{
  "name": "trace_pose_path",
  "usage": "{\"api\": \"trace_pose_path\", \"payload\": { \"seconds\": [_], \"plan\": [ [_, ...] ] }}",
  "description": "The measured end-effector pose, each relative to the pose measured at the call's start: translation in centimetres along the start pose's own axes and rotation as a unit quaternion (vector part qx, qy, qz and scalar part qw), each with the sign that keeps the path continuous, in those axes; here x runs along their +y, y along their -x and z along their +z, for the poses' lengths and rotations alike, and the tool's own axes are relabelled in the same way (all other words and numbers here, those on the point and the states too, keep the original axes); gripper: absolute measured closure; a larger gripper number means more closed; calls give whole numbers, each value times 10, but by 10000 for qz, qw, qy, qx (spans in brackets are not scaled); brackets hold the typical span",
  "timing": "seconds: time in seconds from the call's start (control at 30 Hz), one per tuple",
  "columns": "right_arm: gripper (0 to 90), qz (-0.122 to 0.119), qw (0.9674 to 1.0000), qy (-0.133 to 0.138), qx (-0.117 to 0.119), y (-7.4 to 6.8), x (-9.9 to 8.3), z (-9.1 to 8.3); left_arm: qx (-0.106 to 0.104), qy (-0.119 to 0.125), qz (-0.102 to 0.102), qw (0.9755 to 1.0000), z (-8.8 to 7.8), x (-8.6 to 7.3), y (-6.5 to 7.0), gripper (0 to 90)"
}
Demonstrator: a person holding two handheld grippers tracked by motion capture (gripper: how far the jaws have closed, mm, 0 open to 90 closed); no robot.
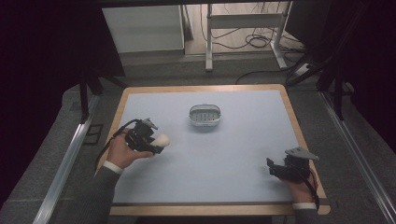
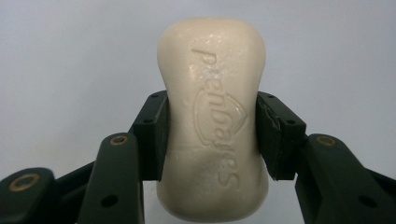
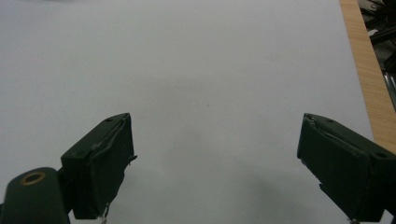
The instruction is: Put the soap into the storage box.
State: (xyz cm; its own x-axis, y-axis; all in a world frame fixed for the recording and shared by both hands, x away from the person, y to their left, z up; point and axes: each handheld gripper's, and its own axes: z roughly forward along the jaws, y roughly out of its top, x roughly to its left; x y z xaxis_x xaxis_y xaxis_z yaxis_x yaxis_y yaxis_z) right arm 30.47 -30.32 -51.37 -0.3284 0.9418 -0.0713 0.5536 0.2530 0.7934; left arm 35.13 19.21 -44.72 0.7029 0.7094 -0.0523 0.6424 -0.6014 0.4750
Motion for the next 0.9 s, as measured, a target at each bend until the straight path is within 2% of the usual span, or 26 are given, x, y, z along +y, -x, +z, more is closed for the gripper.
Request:
{"api": "trace_pose_path", "payload": {
  "seconds": [0.2, 0.57, 0.7, 0.73, 0.9],
  "plan": [
    [105, -5, 10000, 1, 1, 0, 0, 0, -67, 28, 55, 10000, 1, 12, 1, 496],
    [105, -37, 10000, 33, 25, 1, 0, 0, -1, 27, 161, 9999, 7, 28, 1, 496],
    [105, -28, 10000, 29, 26, 1, 0, 0, -70, 57, 160, 9998, 8, 32, 0, 496],
    [105, -26, 10000, 25, 24, 1, -1, 1, 5, 30, 183, 9998, 8, 35, -1, 496],
    [105, -26, 10000, 25, 12, 1, -1, 1, 49, 70, 236, 9997, 9, 45, -1, 496]
  ]
}}
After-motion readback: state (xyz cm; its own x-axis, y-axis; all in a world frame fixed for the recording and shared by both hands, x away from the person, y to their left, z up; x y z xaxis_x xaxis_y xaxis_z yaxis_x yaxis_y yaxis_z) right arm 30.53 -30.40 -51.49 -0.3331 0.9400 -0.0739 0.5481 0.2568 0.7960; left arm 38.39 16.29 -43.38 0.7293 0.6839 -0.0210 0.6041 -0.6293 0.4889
